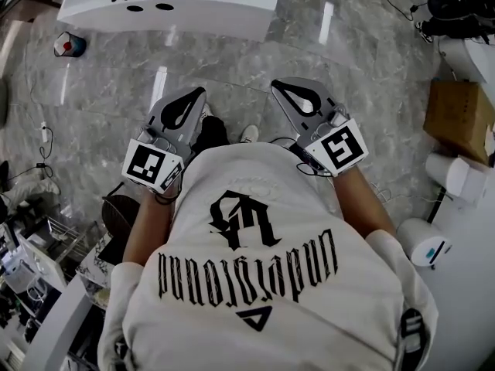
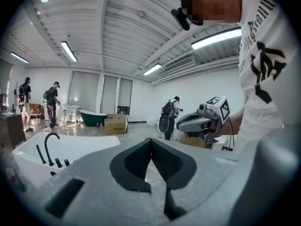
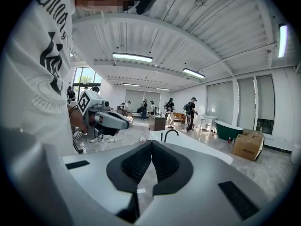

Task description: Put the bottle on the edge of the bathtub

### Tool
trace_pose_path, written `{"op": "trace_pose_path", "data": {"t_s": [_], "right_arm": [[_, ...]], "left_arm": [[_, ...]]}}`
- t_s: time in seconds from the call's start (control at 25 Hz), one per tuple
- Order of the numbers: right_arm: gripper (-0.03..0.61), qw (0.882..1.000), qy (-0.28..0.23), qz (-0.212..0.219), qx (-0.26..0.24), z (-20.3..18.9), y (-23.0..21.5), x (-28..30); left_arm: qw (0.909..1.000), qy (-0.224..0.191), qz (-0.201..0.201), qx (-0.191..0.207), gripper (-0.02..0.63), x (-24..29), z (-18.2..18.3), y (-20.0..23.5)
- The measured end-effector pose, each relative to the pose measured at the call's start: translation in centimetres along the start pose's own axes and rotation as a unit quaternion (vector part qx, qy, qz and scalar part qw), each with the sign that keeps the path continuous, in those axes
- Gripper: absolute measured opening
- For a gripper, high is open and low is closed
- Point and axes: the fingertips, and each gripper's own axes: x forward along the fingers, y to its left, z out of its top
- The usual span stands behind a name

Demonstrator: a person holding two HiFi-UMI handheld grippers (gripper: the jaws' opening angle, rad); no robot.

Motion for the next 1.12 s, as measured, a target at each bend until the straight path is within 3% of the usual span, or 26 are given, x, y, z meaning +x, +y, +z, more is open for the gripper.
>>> {"op": "trace_pose_path", "data": {"t_s": [0.64, 0.84, 1.12], "right_arm": [[0.015, 1.0, -0.024, 0.003, -0.011, 1.8, 4.6, -2.2], [0.015, 1.0, -0.027, -0.002, -0.004, 2.2, 5.2, -2.5], [0.015, 1.0, -0.028, -0.007, -0.001, 2.3, 5.6, -2.3]], "left_arm": [[0.9994, -0.032, 0.007, 0.013, 0.015, -3.2, 1.7, -2.2], [0.9983, -0.049, 0.031, 0.008, 0.015, -4.3, 2.6, -1.2], [0.9989, -0.043, 0.017, 0.005, 0.015, -4.5, 2.0, -1.4]]}}
